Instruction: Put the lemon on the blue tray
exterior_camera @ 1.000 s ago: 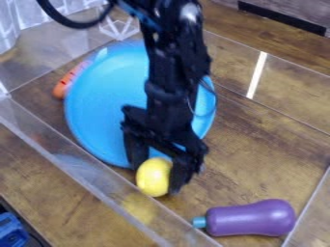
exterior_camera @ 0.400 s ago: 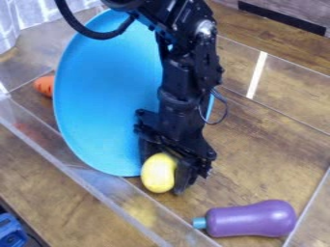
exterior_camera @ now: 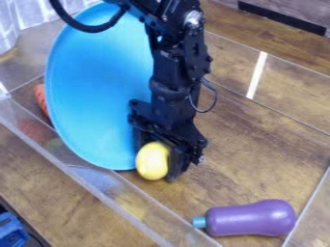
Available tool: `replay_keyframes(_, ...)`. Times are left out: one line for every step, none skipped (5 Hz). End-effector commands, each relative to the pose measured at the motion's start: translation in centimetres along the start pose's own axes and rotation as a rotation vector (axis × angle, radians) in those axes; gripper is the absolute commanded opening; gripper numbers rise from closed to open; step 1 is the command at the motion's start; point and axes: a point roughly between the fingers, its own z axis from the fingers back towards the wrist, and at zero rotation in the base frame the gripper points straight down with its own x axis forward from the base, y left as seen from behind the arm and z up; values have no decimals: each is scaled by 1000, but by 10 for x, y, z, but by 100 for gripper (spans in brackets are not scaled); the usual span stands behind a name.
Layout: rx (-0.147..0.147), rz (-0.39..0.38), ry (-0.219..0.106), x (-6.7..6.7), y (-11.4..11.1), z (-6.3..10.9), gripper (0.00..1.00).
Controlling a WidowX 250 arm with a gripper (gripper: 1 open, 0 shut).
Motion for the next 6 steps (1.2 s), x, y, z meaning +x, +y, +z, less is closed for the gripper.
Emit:
replay_keyframes(-13, 6, -26, -8, -14, 5, 0)
replay_keyframes(-16, -17, -27, -14, -6, 5, 0)
replay_keyframes(-17, -38, -29, -18, 4, 5, 0)
replay_keyframes(-16, -16, -30, -21, 0, 4, 0)
replay_keyframes(-15, 6, -34, -24, -4, 3, 0)
replay_keyframes(-15, 28, -35, -28, -8, 3, 0)
